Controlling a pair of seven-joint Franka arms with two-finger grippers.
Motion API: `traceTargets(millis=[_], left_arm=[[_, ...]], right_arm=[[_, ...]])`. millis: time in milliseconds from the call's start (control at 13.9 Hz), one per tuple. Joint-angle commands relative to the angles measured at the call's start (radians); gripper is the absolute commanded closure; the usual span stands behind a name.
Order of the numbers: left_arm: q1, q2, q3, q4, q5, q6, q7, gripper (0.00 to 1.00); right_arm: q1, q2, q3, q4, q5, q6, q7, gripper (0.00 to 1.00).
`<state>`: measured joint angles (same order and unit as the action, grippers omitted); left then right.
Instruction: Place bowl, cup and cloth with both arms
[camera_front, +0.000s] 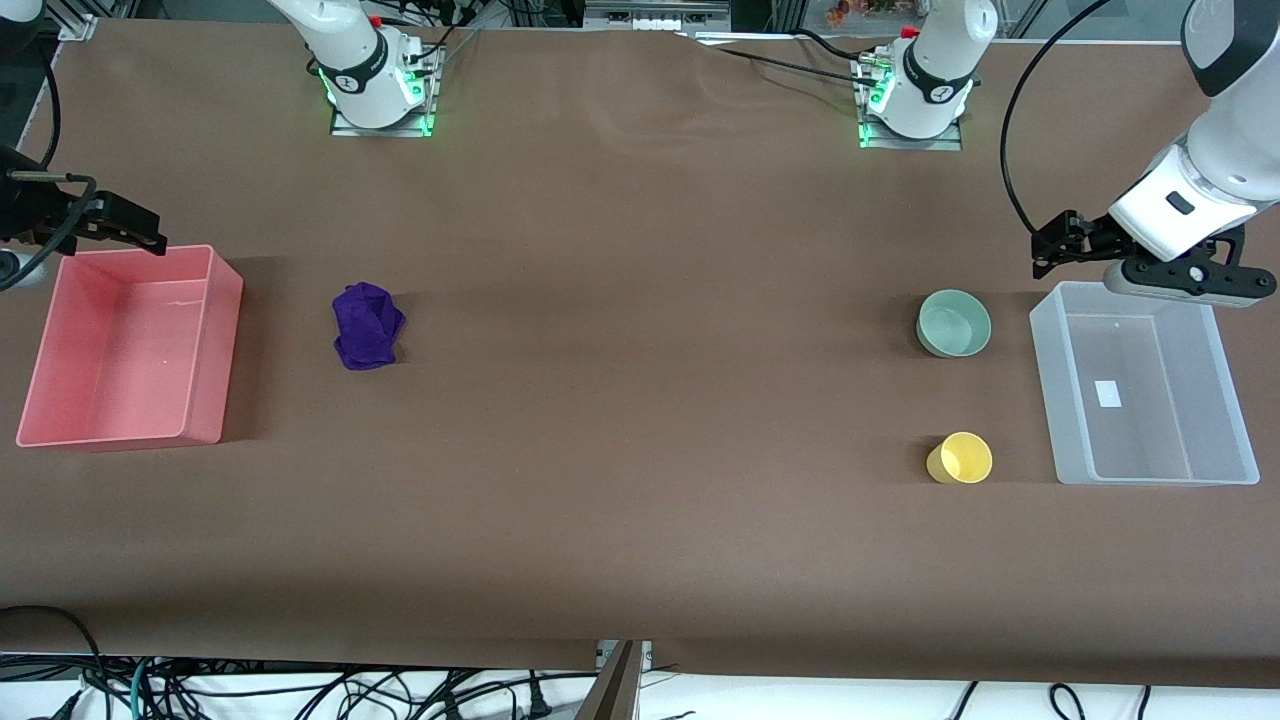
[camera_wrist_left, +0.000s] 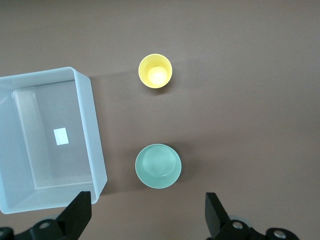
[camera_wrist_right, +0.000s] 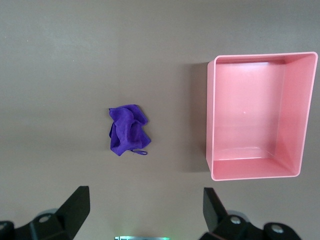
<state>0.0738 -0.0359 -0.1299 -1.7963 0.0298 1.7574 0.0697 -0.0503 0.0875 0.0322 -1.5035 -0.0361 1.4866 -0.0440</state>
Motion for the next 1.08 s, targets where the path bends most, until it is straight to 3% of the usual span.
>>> traceTargets(millis=[0, 503, 1007], left_arm=[[-0.006, 0.022, 0.000, 0.035, -0.024, -0.006, -0.008, 0.00], [-0.002, 0.030, 0.000, 0.037, -0.024, -0.009, -0.001, 0.00], [0.004, 0.079, 0.001, 0.020, -0.021, -0.121, 0.018, 0.00]], right_arm=[[-0.003, 0.005, -0.003, 0.017, -0.005, -0.005, -0.013, 0.00], [-0.003, 0.011, -0.008, 0.017, -0.005, -0.005, -0.013, 0.00], [0.000, 0.011, -0.006, 0.017, 0.012, -0.005, -0.008, 0.00]])
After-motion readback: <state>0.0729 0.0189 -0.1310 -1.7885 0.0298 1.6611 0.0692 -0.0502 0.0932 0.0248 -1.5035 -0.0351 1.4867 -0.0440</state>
